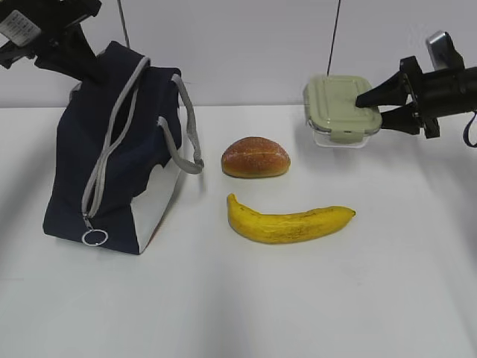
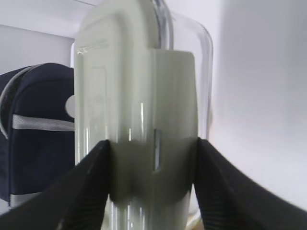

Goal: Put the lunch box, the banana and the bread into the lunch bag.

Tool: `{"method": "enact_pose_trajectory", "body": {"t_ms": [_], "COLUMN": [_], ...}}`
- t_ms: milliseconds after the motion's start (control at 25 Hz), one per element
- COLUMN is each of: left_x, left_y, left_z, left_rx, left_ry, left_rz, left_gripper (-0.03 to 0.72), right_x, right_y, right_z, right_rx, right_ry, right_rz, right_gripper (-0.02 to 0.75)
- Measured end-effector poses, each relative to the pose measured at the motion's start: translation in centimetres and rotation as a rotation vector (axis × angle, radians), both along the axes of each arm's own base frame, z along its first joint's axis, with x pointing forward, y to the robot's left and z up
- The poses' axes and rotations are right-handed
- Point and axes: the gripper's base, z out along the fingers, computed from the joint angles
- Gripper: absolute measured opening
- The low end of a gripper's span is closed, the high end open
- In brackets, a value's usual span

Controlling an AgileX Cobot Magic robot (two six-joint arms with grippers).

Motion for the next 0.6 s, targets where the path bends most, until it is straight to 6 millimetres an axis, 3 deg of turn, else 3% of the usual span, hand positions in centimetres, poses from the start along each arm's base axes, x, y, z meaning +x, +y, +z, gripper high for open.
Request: {"method": "enact_pose_trajectory", "body": {"t_ms": [600], "left_x": [0.0], "left_y": [-0.5], "left_z": [0.3], "left_rx": [-0.073], "left_ry": [0.004], "left_rz": [0.001], "left_gripper": [0.001], "right_x": [-1.4], "right_y": [10.1], "right_z": [10.8], "right_rx": [0.058], "right_ry": [-0.060], "right_rz": [0.145], "right_gripper": [0.386]}}
